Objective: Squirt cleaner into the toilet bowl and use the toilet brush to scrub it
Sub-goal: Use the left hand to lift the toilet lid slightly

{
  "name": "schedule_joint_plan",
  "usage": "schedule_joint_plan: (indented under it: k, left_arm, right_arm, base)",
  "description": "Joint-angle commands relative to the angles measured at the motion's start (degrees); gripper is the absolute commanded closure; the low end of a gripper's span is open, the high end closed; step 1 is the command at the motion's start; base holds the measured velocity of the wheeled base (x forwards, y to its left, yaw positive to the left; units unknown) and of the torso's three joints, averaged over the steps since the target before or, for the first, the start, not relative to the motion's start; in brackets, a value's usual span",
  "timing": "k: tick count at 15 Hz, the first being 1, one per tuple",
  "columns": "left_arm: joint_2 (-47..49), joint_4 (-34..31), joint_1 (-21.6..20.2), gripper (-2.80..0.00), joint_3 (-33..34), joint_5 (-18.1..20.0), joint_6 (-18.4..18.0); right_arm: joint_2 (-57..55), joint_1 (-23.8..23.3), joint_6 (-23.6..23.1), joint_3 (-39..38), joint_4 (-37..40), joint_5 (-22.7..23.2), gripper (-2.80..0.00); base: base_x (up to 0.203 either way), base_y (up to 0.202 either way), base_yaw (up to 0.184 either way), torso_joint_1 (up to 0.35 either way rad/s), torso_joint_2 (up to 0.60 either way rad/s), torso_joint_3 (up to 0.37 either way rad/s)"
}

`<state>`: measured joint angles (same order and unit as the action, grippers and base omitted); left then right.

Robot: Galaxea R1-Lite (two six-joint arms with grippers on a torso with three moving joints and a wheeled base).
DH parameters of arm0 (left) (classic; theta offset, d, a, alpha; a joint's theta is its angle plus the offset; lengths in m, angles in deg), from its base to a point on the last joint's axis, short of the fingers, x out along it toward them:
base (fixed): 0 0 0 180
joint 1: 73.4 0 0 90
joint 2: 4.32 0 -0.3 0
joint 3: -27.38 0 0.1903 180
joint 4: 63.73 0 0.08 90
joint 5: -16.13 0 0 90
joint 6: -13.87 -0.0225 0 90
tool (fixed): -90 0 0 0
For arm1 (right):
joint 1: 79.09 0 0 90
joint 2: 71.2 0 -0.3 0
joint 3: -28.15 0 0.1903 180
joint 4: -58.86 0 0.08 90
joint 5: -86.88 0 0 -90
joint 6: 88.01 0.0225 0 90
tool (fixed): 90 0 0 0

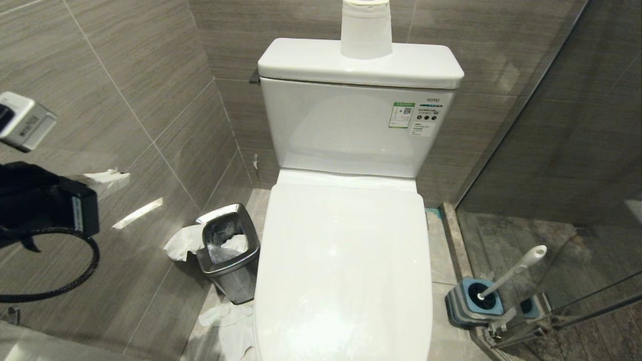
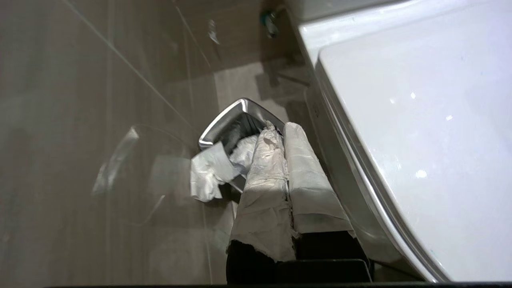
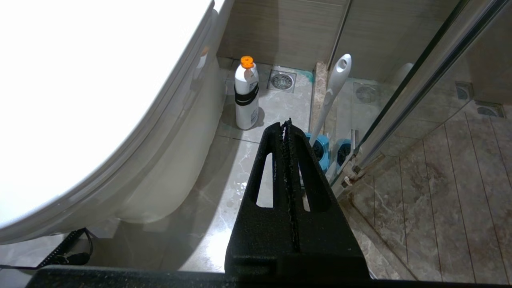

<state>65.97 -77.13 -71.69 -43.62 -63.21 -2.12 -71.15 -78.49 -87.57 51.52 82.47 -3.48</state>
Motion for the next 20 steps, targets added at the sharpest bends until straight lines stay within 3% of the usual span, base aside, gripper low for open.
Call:
schedule_joint_plan:
  k: [1, 4, 8, 12, 16, 20]
  left_arm:
    - [8.87, 0.22, 0.34, 0.0, -2.08, 1.27, -0.44]
    - [16.27, 0.01, 0.32, 0.0, -7.97, 4.52, -0.73]
    - [20.94, -4.46, 0.27, 0.0, -8.88, 10.58, -0.8]
    - [23.64, -11.22, -0.56, 0.0, -9.46, 20.59, -0.54]
    - [26.84, -12.78, -0.56, 0.0, -10.82, 29.89, 0.64]
    - [30.49, -12.72, 0.02, 0.0, -11.16, 34.61, 12.06]
  right_arm:
    - [-0.05, 0.02, 0.0, 0.0, 0.02, 0.0, 0.0]
    - [-0.05, 0.02, 0.0, 0.0, 0.02, 0.0, 0.0]
    - [-0.05, 0.02, 0.0, 0.0, 0.02, 0.0, 0.0]
    - [-0.05, 0.02, 0.0, 0.0, 0.02, 0.0, 0.0]
    - [-0.05, 0.02, 0.0, 0.0, 0.02, 0.0, 0.0]
    - [-0.05, 0.02, 0.0, 0.0, 0.02, 0.0, 0.0]
  base:
    - [0.0, 0.0, 0.0, 0.0, 0.0, 0.0]
    - [0.0, 0.0, 0.0, 0.0, 0.0, 0.0]
    - [0.0, 0.0, 0.0, 0.0, 0.0, 0.0]
    - [0.0, 0.0, 0.0, 0.0, 0.0, 0.0]
    - [0.0, 0.0, 0.0, 0.0, 0.0, 0.0]
    - [0.0, 0.0, 0.0, 0.0, 0.0, 0.0]
